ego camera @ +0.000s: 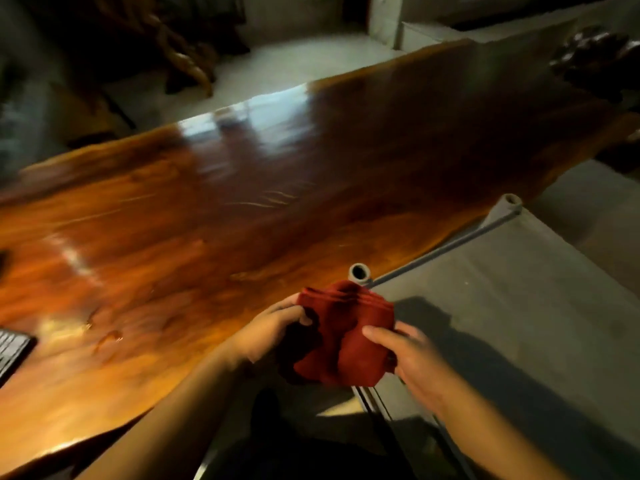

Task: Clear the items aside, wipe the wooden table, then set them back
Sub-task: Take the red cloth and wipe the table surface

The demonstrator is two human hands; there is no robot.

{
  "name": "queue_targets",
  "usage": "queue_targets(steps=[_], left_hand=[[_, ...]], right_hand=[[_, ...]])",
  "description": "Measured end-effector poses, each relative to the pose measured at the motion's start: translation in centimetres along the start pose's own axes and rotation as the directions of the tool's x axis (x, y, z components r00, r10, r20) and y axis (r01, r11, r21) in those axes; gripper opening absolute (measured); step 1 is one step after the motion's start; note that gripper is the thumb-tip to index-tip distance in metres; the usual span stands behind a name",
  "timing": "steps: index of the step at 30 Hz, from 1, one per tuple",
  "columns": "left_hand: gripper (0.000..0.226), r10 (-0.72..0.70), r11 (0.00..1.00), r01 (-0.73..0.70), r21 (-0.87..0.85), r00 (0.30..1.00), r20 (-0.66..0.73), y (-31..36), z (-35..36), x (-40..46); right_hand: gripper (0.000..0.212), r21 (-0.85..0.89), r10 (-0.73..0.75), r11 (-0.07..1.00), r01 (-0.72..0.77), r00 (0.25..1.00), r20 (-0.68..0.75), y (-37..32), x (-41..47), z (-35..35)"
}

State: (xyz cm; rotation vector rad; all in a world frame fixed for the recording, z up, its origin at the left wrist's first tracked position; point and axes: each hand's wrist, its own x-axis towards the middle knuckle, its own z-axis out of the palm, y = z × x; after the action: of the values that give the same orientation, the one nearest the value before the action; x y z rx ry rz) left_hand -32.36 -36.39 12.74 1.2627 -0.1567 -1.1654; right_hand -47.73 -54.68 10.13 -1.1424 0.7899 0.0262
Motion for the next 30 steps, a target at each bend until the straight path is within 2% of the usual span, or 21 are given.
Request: queue_targets(steps=[2,7,10,14,16,20,25,30], left_hand=[[0.043,0.008,0.996,-0.019,-0.092,0.993,-0.118,-0.9,-2.1,-1.7],[0.051,0.064,0.965,-0.136,-0.223,0.951,-0.303,-2.3,-6.9,-5.5],[0.047,0.099,0.941,-0.210,-0.265,0.920,-0.378,-2.6,-9.5,-7.2],[0.039,0.073,0.914,-0.250,-0.318,0.876,-0.477,-2.9,-13.7,-8.8],[0.030,0.070,0.914,-0.258,-0.314,0.861,-0.505,-3.1,-16.1,-9.4],[0.028,0.065,0.922,-0.246,-0.300,0.859,-0.507,-2.7,-20.9,-10.3],[0.022,0.010,0.963,-0.135,-0.234,0.883,-0.468,-1.5,-27.6,-10.5],[0.024,-0.053,0.984,-0.031,-0.174,0.886,-0.461,-0.4,-32.6,-8.6]], right_hand=[[0.029,-0.110,0.005,0.994,0.005,0.996,0.094,0.0,0.6,2.2],[0.028,-0.275,0.061,0.961,0.016,0.961,0.270,-0.2,2.7,7.7],[0.032,-0.344,0.068,0.938,0.041,0.951,0.300,-0.1,4.3,11.1],[0.033,-0.404,0.060,0.911,0.085,0.941,0.334,0.4,6.1,15.9],[0.037,-0.427,0.059,0.899,0.099,0.937,0.344,0.8,7.0,18.3],[0.039,-0.474,0.064,0.875,0.103,0.944,0.322,2.0,9.0,23.1],[0.053,-0.510,0.064,0.857,0.082,0.963,0.262,3.6,12.1,28.7],[0.025,-0.569,-0.022,0.811,0.138,0.978,0.207,4.6,16.0,32.3]])
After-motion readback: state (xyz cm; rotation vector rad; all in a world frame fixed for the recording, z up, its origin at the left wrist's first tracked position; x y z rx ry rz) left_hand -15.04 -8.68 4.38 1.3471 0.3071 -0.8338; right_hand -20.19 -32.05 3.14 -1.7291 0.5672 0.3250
